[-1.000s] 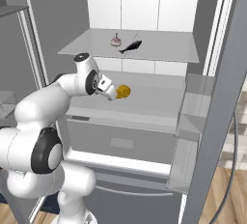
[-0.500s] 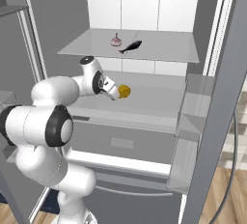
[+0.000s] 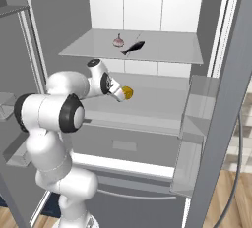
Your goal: Take the cheese, fish, and garlic from the fridge and place them on the plate on the dining counter to create an appetizer plate.
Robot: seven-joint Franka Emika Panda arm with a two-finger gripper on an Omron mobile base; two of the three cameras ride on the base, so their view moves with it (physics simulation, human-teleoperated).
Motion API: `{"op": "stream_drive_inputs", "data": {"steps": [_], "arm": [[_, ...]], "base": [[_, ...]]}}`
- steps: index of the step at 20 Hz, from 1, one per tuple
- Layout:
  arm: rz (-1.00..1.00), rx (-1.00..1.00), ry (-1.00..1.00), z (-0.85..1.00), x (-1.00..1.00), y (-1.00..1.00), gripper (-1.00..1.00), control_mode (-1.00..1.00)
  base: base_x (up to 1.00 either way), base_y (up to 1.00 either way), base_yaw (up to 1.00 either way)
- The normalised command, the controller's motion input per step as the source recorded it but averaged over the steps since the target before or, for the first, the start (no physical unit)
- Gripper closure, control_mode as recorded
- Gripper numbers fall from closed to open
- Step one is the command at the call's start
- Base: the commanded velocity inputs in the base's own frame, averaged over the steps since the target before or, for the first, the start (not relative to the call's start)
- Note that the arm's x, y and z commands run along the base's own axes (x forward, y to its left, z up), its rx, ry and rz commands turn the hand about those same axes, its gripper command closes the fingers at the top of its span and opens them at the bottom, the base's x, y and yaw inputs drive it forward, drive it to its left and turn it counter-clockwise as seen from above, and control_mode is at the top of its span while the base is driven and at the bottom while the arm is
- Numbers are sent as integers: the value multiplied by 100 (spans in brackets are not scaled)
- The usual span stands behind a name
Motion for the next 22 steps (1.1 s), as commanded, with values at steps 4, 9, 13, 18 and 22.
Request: {"op": "stream_drive_inputs", "data": {"steps": [4, 9, 13, 18, 22], "arm": [[-4, 0, 0, -15, 42, -13, -100, -100], [-2, 0, 0, -15, 47, -8, -100, -100], [-1, 0, 0, -21, 47, 0, -100, -100], [-1, 0, 0, -28, 40, 0, -100, -100], [-1, 0, 0, -29, 41, 0, -100, -100]], "base": [[0, 0, 0], [0, 0, 0], [0, 0, 0], [0, 0, 0], [0, 0, 0]]}}
